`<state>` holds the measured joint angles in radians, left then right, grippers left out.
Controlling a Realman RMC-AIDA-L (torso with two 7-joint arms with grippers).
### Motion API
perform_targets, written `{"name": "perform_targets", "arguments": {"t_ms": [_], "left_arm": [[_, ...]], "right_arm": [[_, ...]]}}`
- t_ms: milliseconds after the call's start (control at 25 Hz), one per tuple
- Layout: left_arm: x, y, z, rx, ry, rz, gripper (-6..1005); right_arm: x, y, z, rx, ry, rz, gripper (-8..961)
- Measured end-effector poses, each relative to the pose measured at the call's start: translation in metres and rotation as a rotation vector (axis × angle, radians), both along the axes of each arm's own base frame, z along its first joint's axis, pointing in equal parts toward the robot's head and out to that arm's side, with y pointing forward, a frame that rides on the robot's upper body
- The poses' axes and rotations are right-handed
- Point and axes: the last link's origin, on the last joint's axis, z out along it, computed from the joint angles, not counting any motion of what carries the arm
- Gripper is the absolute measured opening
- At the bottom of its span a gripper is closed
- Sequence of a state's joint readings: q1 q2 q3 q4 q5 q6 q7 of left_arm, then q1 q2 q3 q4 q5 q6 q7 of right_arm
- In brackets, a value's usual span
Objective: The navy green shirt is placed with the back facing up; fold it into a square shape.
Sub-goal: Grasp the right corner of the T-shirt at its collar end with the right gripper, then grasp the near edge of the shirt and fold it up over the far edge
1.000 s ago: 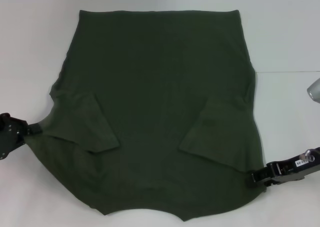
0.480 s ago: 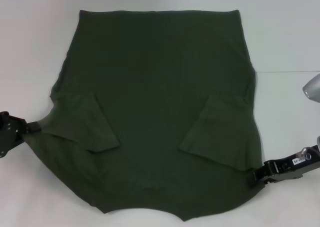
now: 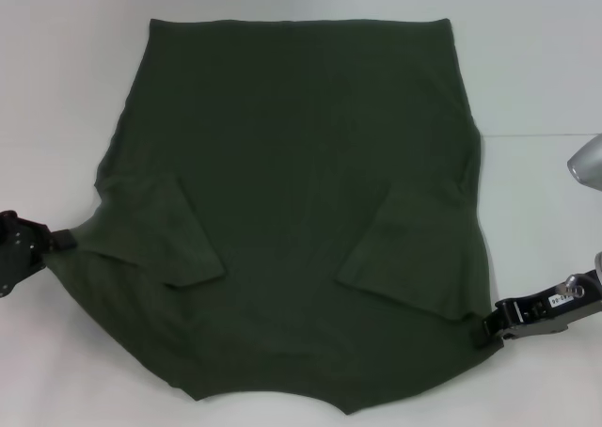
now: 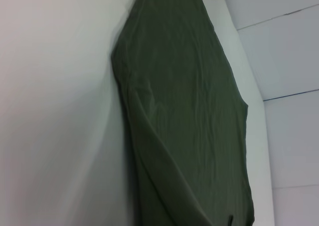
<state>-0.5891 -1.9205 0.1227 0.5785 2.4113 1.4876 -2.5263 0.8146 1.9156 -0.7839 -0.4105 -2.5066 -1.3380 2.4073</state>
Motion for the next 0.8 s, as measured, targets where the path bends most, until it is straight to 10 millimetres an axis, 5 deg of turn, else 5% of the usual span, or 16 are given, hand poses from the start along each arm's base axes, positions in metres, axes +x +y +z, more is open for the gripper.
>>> {"name": "perform_targets", "arguments": {"t_ms": [360,800], "left_arm": [[0.0,-0.009,0.01,-0.017,0.002,-0.041,2],[-0.007,-0.073,0.028,-0.2,-0.053,-0.117,3]], "right_arm": [[0.0,-0.007,0.014,-0.046,0.009,0.121,73],[0.017,-0.053,0.055,-0.152,0.09,0.265,86]]}}
